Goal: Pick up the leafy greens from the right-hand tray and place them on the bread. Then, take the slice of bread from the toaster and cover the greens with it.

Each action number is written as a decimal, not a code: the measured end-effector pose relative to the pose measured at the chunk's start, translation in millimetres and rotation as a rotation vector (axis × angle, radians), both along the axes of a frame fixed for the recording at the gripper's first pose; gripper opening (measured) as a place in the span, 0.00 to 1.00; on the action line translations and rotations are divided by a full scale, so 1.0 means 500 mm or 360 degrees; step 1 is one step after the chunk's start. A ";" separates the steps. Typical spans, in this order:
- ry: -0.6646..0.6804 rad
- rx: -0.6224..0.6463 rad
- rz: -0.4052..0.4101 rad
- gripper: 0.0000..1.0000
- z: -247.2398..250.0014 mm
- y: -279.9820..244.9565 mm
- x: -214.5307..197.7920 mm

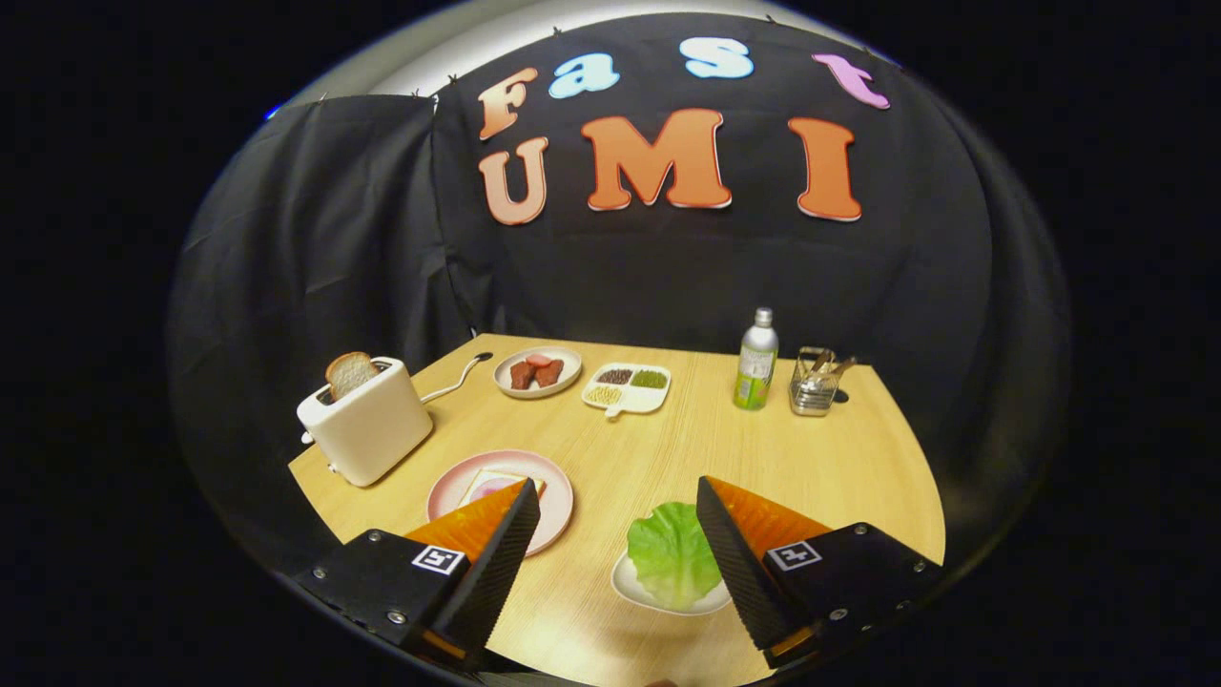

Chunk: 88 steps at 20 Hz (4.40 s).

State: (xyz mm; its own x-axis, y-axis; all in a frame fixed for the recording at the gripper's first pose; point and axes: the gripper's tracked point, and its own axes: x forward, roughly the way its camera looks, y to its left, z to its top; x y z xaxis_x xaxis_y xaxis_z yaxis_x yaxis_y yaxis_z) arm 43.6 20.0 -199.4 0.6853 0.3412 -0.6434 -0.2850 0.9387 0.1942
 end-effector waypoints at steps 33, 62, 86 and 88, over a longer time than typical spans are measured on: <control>0.0936 -0.0454 0.0015 0.60 -0.380 -0.090 -0.024; 0.0653 -0.0101 0.0170 0.09 -0.179 0.201 0.031; 0.0841 -0.0223 0.0321 0.27 -0.312 0.405 0.017; 0.0824 -0.0232 0.0323 0.28 -0.306 0.410 0.018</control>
